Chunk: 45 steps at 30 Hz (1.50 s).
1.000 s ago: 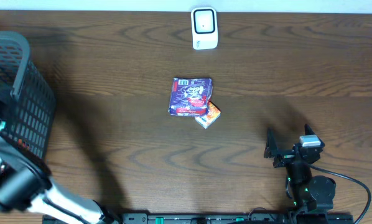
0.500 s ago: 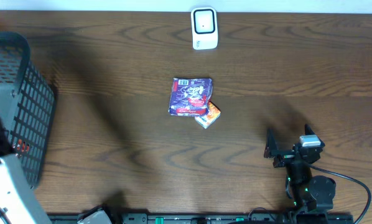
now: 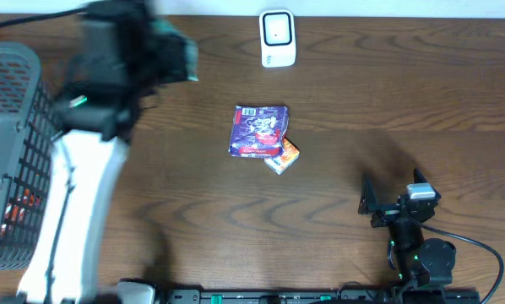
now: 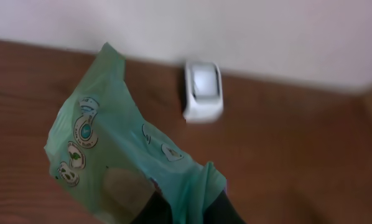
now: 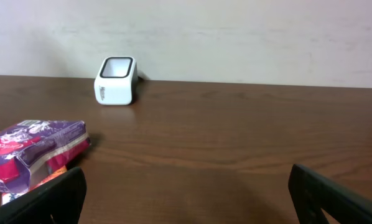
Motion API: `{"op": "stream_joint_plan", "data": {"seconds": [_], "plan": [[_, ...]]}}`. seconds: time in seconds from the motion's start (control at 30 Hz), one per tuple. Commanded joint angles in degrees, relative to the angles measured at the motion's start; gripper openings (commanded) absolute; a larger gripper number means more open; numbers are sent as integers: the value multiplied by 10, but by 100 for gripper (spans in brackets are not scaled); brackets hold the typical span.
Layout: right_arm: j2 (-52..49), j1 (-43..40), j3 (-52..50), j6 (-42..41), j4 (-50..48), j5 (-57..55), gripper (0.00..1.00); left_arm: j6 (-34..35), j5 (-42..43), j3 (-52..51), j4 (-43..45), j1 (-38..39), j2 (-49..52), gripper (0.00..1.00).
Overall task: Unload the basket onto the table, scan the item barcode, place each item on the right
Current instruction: 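Carry the green pack to the scanner and release it on table, then reach into the basket and grasp the red snack bar with left gripper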
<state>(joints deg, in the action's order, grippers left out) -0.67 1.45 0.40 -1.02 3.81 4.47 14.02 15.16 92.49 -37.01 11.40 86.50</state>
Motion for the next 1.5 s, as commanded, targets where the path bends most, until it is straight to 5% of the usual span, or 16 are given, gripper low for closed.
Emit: {"op": "stream_joint_plan", "data": {"seconds": [0.0,0.27,0.67,0.77,0.93,1.27,1.47], "plan": [[4,-3,-1,-6,2,-1,99,-40,7,2,10,58,70,8],[4,-3,-1,-6,2,-1,99,-113,7,2,89,176,224,7],[4,-3,-1,-6,2,-1,99,-170,-30,0,123,269,294,9],[4,-2,-1,-6,2,-1,99,-170,-34,-5,114,269,296,59],[4,-3,-1,-6,2,-1,99,-170,-45,0,110,263,290,82],[4,-2,-1,-6,2,-1,99,-170,-94,33,110,184,156,92],[4,-2,-1,-6,2,-1,99,-156,-156,33,90,28,7,92]]}}
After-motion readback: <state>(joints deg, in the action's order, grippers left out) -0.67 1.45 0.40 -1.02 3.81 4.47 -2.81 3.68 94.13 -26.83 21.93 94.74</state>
